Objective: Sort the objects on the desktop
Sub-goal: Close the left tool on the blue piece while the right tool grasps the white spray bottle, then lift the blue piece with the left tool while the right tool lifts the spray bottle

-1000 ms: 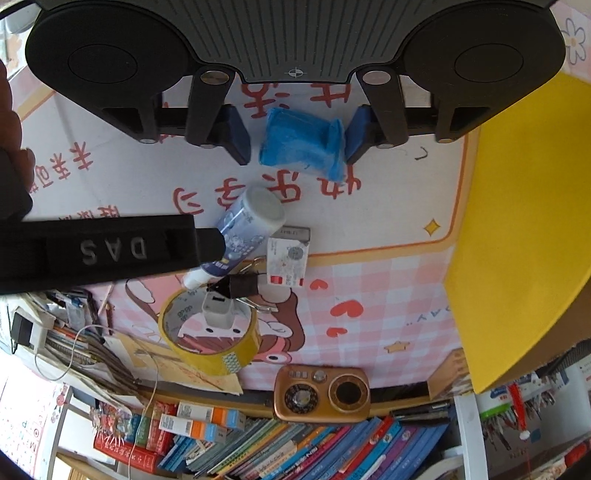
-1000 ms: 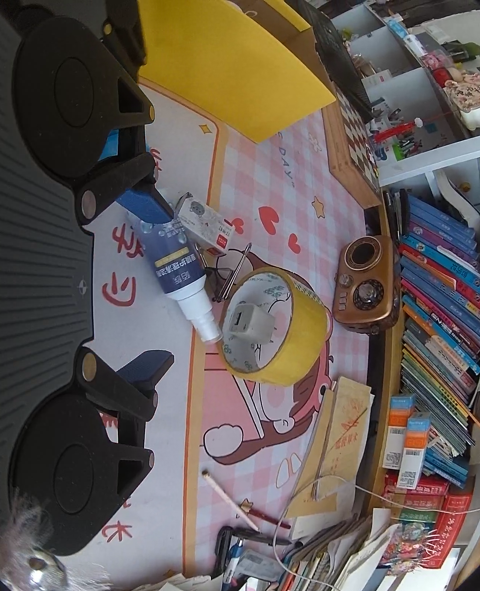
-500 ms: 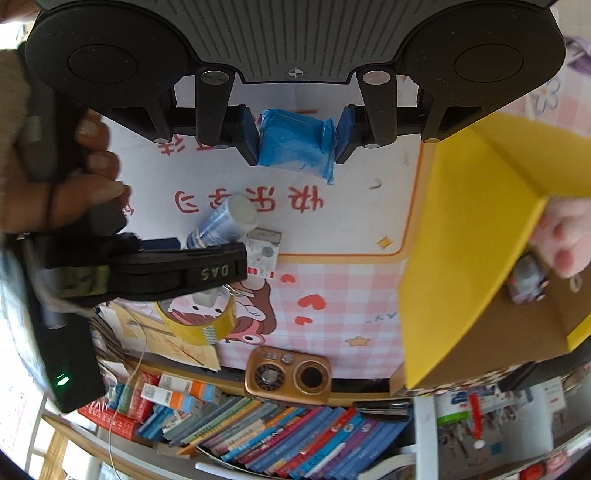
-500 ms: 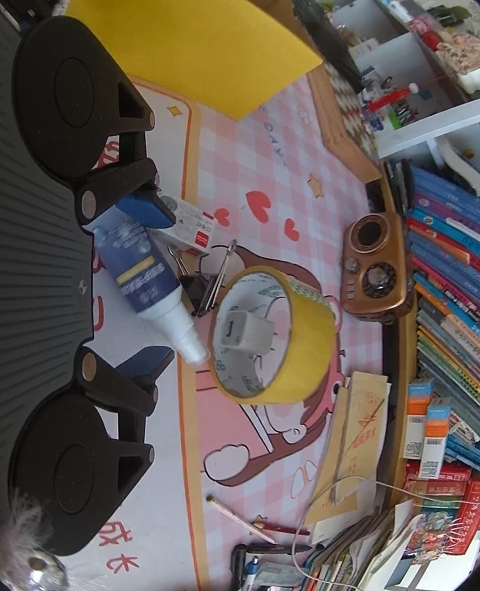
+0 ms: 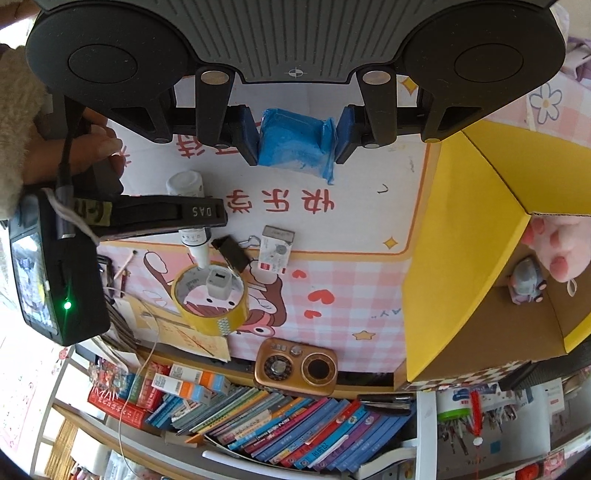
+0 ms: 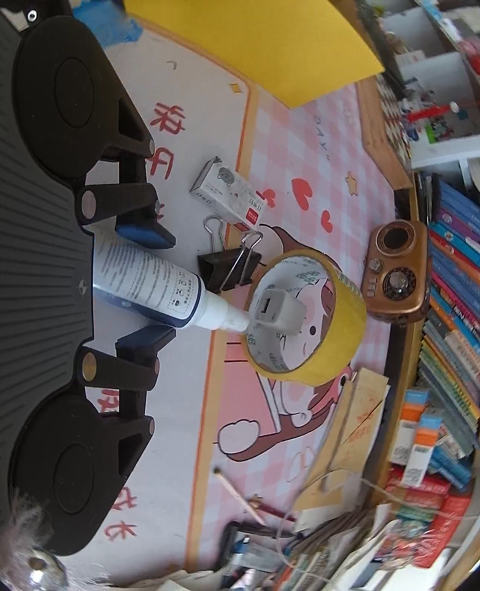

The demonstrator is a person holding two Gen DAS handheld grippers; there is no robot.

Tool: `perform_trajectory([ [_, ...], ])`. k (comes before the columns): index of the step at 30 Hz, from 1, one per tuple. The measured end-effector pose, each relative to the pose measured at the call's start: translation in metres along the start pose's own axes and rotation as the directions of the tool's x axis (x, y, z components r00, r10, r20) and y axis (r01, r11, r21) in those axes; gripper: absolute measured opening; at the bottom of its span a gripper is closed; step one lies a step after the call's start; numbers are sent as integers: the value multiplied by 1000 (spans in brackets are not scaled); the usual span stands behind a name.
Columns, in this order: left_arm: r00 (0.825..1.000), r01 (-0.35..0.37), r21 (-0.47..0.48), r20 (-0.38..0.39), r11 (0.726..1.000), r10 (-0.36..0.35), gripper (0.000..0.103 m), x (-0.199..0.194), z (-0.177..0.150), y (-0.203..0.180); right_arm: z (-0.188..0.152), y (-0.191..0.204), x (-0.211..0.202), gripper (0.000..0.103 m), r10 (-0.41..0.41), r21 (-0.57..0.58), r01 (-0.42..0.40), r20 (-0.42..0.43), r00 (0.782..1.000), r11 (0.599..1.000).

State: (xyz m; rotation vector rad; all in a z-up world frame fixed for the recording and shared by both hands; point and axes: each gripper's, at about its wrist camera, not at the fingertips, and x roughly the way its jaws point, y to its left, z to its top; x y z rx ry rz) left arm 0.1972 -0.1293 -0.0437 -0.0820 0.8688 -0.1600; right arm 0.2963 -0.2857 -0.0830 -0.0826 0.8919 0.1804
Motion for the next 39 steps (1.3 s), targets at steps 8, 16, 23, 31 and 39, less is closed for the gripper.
perform_trajectory([
  [8,999,31,9,14,999,-31,41,-6,-3,-4,-6,-3,-7,31,24,-44,-24,-5,1000,999],
  [16,997,60,27,47,998,-61,41,-17,-5,-7,-19,-12,-38,31,57,39,-57,14,998,998],
  [23,994,75,32,77,997,-77,41,-32,-10,-2,-36,-4,-74,31,119,72,-121,29,992,990],
  [31,989,91,29,113,995,-94,40,-55,-20,12,-52,17,-105,31,142,90,-146,55,988,985],
  [39,987,101,22,122,995,-103,39,-76,-35,34,-67,45,-125,31,153,91,-158,59,986,983],
])
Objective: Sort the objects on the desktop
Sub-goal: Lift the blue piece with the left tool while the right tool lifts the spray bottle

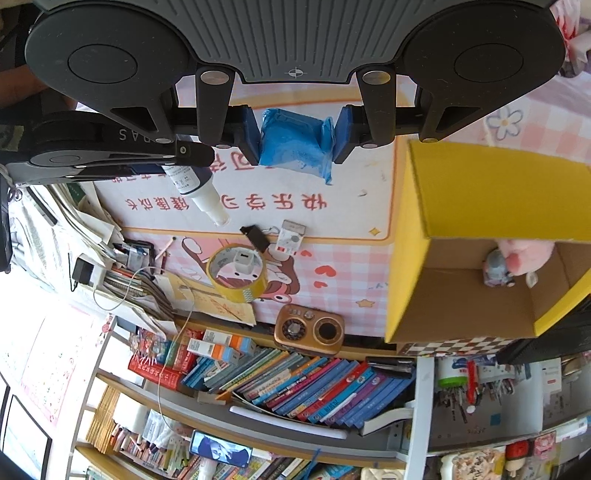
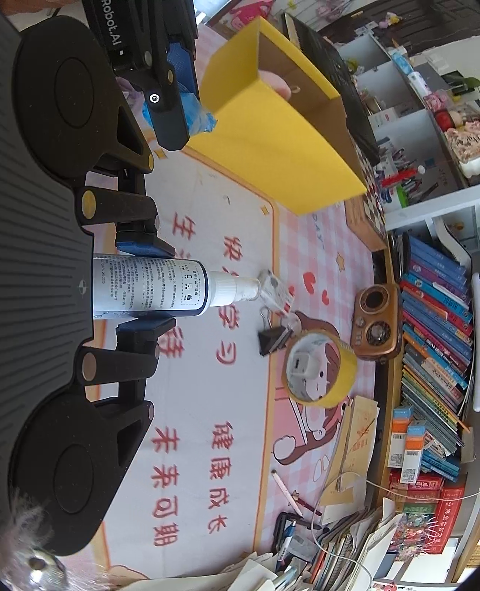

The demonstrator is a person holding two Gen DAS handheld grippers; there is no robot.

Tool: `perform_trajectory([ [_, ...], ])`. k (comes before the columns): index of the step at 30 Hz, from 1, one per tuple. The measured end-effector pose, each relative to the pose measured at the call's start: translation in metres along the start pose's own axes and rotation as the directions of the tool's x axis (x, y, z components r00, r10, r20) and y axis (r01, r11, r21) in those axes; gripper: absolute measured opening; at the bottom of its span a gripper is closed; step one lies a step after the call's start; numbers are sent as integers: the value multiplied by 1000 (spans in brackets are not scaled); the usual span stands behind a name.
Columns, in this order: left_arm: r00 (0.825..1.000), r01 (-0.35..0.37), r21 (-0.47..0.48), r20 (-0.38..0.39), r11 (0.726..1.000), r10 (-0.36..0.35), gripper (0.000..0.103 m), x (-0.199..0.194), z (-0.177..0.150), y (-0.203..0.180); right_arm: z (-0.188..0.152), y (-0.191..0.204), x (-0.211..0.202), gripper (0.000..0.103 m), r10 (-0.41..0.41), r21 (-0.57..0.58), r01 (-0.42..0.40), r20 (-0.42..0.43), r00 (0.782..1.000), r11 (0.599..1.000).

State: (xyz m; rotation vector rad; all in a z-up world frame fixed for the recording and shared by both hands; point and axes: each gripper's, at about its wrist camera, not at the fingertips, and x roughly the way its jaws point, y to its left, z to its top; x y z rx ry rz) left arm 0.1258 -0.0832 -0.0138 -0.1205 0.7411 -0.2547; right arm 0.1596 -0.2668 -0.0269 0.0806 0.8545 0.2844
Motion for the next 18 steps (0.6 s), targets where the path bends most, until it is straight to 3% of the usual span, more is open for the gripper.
perform_trajectory([
  [18,1000,-26,-32,17,999,26,39,-65,-40,51,-40,81,-22,31,23,-44,-24,-17,1000,999],
])
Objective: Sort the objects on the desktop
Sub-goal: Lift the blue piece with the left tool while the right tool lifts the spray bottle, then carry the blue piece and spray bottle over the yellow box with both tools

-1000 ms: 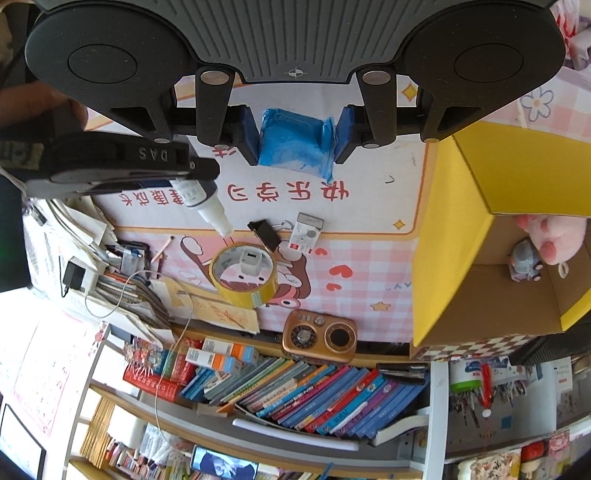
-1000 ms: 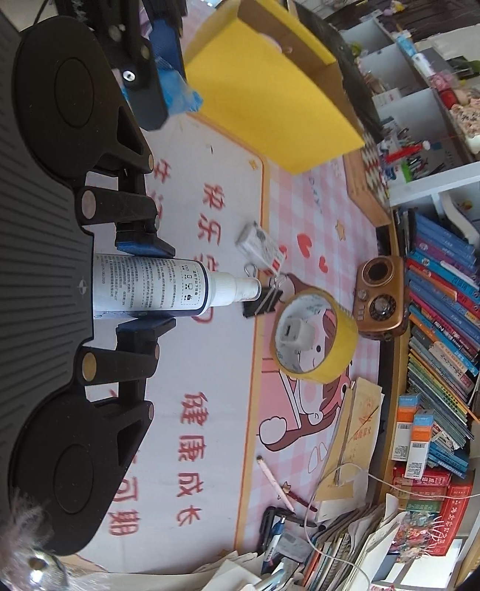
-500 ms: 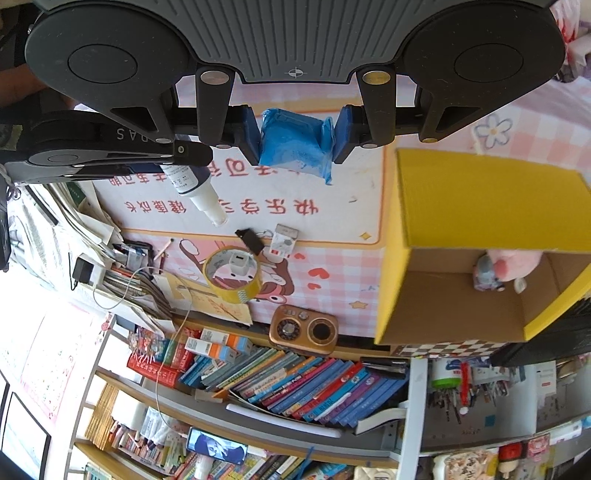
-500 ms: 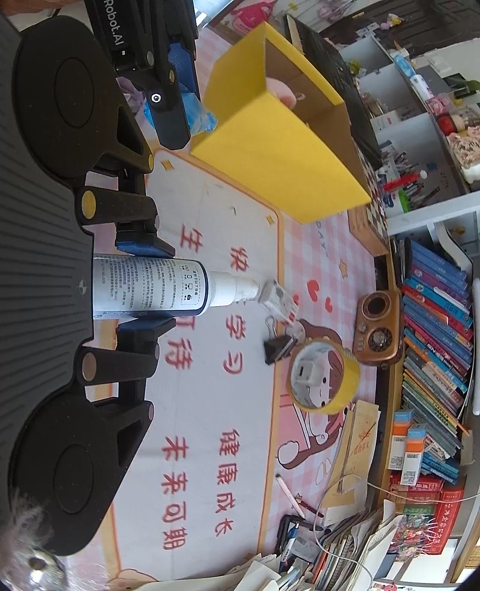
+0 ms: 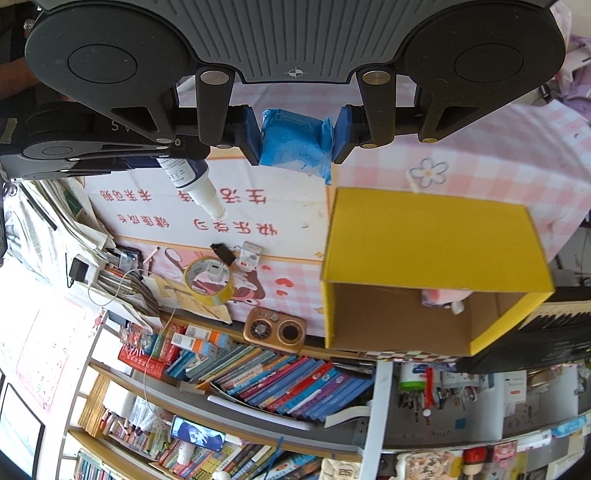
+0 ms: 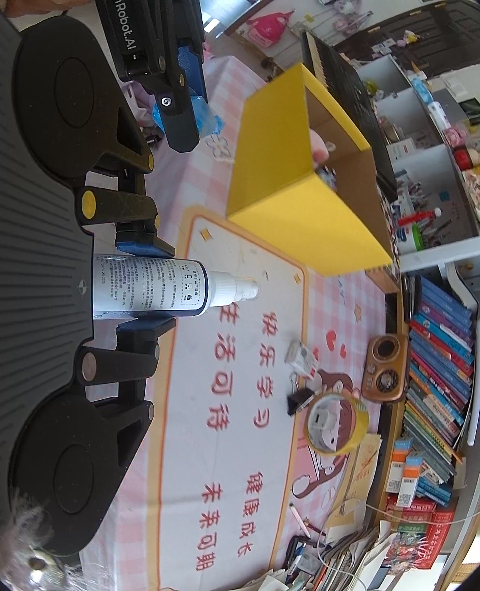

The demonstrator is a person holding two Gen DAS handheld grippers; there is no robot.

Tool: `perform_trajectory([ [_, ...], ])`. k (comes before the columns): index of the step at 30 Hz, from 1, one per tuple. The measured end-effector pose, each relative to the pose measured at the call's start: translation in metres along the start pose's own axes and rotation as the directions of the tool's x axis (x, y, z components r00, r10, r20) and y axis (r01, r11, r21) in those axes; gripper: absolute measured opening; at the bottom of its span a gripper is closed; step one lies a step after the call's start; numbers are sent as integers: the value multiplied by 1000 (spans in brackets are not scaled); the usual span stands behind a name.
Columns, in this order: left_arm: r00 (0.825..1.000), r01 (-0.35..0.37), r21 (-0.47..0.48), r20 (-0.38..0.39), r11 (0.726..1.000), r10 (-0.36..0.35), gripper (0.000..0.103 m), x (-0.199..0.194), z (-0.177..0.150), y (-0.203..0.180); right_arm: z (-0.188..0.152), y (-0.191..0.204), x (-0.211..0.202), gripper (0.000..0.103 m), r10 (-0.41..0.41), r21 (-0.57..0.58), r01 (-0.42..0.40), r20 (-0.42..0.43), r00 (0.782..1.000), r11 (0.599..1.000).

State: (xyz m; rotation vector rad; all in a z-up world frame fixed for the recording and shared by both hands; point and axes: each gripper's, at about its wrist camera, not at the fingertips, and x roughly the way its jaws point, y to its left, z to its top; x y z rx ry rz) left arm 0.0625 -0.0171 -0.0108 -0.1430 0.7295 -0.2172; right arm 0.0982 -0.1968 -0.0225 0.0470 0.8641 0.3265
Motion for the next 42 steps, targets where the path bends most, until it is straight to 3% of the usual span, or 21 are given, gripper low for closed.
perform_trajectory([
  [22,998,-47,-27,43,999,49,38,-65,-38,43,-38,75,-20,31,52,-58,-51,11,999,997],
  [33,993,-88,-63,68,994,92,38,-86,-44,61,-37,105,-18,31,102,-107,-101,2,995,989],
  [42,993,-91,-93,64,991,97,38,-82,-41,70,-30,107,-15,31,127,-124,-126,-6,992,984],
])
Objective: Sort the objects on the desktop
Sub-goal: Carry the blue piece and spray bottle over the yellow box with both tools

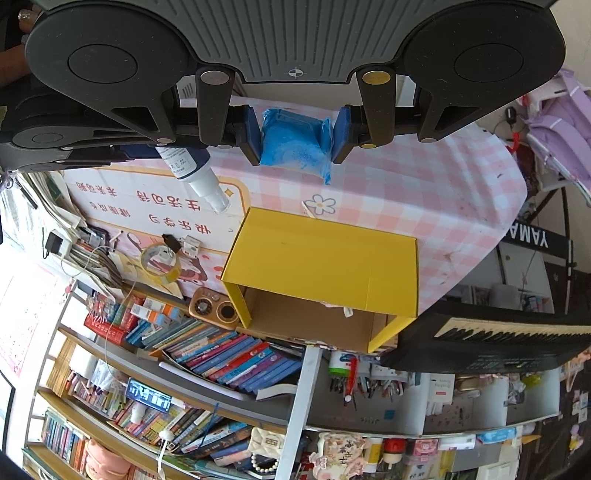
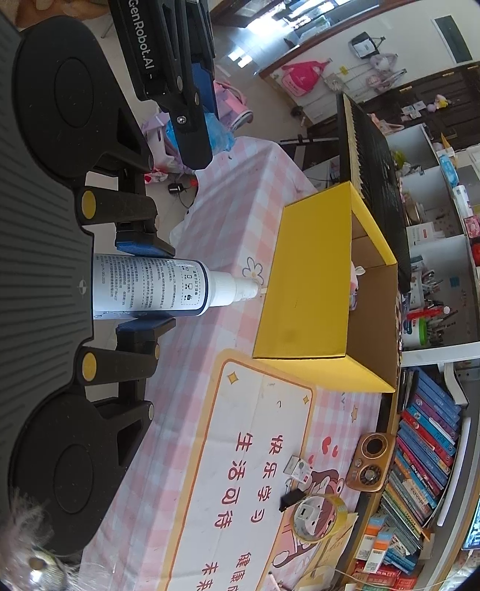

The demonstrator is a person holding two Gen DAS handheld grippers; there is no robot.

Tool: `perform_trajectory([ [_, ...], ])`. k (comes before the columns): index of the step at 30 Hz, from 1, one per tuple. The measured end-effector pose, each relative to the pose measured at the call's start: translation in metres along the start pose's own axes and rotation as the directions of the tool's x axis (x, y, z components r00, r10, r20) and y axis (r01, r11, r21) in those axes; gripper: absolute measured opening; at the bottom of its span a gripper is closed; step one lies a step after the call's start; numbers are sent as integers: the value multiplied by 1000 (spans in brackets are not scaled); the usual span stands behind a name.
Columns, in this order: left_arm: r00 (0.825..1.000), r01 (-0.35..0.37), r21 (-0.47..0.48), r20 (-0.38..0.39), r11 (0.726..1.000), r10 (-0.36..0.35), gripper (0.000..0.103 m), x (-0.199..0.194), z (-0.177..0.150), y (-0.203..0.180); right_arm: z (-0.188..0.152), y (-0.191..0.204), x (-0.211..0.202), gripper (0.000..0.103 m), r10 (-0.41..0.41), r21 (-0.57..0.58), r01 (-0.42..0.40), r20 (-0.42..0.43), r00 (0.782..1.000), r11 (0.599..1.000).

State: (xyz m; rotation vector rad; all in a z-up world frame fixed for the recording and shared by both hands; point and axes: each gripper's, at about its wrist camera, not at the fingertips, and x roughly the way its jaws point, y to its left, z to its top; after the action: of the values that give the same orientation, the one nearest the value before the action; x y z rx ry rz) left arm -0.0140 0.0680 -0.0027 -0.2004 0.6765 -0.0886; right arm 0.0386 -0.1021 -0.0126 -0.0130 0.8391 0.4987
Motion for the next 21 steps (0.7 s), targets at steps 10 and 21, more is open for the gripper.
perform_trajectory([
  [10,998,-43,18,50,999,42,38,10,31,4,46,-12,11,31,60,14,-61,59,996,998],
  [21,987,-51,55,154,997,42,38,46,100,-6,146,-40,26,31,91,-51,-82,188,978,995],
])
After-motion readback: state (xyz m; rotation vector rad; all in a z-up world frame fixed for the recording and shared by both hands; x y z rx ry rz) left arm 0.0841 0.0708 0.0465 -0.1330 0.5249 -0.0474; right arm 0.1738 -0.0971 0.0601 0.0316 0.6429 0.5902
